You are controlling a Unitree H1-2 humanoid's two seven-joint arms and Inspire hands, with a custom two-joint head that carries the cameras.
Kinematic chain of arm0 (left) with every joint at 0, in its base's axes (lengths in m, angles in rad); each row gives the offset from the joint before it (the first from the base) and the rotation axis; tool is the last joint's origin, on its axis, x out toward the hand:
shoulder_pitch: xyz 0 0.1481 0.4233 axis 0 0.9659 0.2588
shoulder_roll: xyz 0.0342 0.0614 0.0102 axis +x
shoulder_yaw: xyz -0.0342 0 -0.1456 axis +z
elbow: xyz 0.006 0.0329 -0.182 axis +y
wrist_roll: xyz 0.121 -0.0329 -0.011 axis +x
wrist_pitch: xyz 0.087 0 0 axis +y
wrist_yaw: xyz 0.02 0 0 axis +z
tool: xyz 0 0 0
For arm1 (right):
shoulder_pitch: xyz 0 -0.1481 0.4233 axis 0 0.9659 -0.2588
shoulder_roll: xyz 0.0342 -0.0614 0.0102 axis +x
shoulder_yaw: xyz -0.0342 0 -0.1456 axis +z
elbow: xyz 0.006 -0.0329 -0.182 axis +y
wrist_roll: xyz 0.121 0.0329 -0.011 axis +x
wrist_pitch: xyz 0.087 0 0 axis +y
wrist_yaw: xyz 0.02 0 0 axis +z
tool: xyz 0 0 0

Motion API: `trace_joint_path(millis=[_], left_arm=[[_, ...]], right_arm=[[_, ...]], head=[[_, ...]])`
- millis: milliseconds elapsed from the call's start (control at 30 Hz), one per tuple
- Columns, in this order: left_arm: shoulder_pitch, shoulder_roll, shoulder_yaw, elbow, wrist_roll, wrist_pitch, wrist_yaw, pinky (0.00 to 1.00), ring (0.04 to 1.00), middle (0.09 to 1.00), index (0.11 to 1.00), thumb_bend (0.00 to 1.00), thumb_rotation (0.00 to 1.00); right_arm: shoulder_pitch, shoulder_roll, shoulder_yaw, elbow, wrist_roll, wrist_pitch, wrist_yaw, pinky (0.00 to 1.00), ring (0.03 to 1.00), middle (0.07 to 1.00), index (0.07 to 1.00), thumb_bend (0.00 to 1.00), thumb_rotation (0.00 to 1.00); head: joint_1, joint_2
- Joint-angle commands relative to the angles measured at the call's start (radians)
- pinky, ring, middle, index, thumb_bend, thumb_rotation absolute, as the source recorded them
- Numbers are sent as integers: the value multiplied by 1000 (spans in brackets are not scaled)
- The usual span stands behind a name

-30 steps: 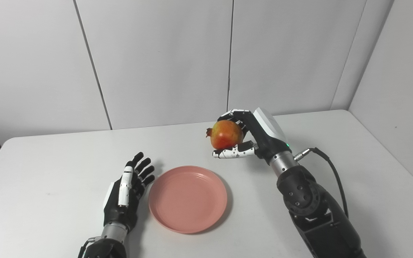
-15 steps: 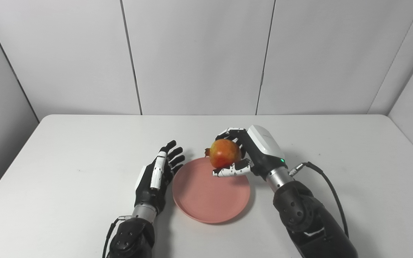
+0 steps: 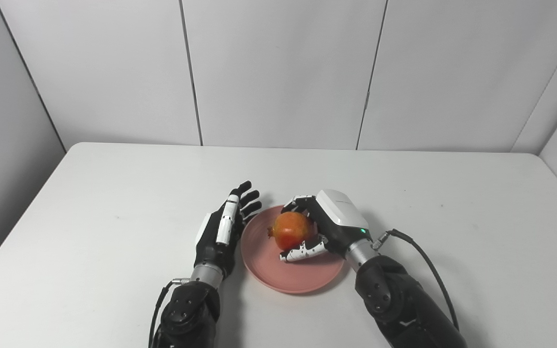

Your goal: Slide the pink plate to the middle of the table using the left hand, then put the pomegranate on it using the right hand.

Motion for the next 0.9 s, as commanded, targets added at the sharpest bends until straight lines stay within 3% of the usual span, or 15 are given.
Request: trace_joint_path(millis=[0, 267, 533, 700, 867], left_arm=[[-36, -11, -5, -5, 10, -23, 2, 839, 859, 874, 861, 407, 1000], [-37, -17, -8, -8, 12, -20, 12, 828, 853, 866, 854, 406, 1000], [-39, -17, -8, -9, 12, -11, 15, 830, 852, 864, 853, 400, 1000], [-39, -17, -5, -6, 8, -20, 15, 833, 849, 863, 854, 399, 1000], [-40, -14, -7, -2, 11, -22, 15, 827, 849, 864, 858, 409, 1000]], right_arm=[[-58, 3, 9, -4, -28, -60, -21, 191, 268, 362, 544, 492, 101], [-57, 11, 18, 28, -56, -85, -41, 154, 226, 324, 530, 499, 108], [-61, 0, 27, 10, -80, -66, -9, 225, 317, 426, 576, 528, 162], [-62, -11, 37, -12, -108, -55, 25, 306, 416, 529, 639, 655, 270], [-63, -28, 49, -66, -156, 6, 129, 314, 435, 561, 710, 749, 346]], head=[[1, 0], [4, 2], [3, 3], [2, 2], [0, 1]])
